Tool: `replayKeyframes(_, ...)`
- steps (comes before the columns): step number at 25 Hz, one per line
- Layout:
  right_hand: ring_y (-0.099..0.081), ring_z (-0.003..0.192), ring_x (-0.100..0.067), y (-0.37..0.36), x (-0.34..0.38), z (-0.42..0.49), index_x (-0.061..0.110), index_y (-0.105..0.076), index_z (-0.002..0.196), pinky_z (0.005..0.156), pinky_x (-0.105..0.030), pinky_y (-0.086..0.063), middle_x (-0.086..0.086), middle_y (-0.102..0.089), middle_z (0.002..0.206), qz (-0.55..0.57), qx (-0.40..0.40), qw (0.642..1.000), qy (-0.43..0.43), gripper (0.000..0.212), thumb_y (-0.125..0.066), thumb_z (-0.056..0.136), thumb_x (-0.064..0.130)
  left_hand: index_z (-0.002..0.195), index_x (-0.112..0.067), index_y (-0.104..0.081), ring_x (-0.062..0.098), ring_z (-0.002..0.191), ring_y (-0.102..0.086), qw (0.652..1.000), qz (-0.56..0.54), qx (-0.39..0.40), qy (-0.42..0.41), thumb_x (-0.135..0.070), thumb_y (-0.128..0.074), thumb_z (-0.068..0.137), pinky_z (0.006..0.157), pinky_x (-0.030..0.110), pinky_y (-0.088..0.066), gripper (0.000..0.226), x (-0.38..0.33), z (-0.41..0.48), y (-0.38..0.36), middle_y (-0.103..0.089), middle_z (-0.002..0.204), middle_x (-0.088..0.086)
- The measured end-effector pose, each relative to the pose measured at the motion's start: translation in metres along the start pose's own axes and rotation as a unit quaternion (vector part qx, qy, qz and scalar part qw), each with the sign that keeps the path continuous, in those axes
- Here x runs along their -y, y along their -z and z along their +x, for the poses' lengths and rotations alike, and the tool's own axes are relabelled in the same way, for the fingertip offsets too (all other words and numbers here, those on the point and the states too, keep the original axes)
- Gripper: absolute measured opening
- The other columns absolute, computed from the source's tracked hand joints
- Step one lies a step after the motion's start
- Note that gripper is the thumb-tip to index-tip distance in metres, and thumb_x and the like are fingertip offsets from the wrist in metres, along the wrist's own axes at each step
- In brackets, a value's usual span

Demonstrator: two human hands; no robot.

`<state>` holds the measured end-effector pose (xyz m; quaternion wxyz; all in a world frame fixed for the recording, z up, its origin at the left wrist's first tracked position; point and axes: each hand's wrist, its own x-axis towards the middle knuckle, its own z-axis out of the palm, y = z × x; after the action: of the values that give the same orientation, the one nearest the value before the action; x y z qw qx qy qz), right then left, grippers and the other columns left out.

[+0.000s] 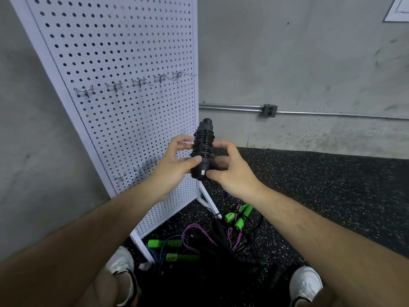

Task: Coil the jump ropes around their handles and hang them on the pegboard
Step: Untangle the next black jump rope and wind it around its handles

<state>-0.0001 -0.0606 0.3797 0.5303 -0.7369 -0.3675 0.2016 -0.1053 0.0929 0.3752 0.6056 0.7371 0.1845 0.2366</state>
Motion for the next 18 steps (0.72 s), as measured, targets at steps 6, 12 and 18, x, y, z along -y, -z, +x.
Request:
replayKeyframes(6, -0.071, 0.099, -0.014, -0.023, -0.028, -0.006, 0.043, -0.038, 0.142, 0.093, -0.037, -0.057, 0.007, -0.067, 0.118, -0.046, 0.035, 0.998, 0.02, 0.072, -0.08, 0.085, 0.03, 0.149, -0.048, -0.034, 0.018, 0.109, -0.07, 0.998, 0.008, 0.023, 0.065, -0.01, -0.08, 0.084, 0.088, 0.039, -0.06, 0.088, 0.036, -0.018, 0.003, -0.066, 0.126, 0.006)
replayKeyframes(12, -0.065, 0.111, -0.015, -0.056, -0.09, -0.024, 0.042, -0.022, 0.153, 0.099, -0.034, -0.053, 0.0, -0.059, 0.13, -0.066, 0.126, 0.988, -0.053, 0.1, -0.082, 0.08, 0.01, 0.159, -0.041, -0.015, 0.023, 0.098, -0.069, 0.982, 0.045, 0.035, 0.178, -0.002, -0.078, 0.084, 0.076, 0.04, -0.061, 0.105, 0.098, -0.055, -0.003, -0.057, 0.121, 0.0)
replayKeyframes(18, -0.056, 0.126, -0.015, -0.117, -0.184, -0.065, 0.025, -0.011, 0.16, 0.114, -0.034, -0.04, -0.009, -0.056, 0.141, -0.084, 0.144, 0.976, -0.137, 0.118, -0.085, 0.07, 0.006, 0.159, -0.036, -0.015, 0.024, 0.111, -0.064, 0.954, 0.089, 0.055, 0.282, 0.005, -0.074, 0.069, 0.084, 0.032, -0.057, 0.115, 0.187, -0.109, -0.028, -0.059, 0.134, 0.005)
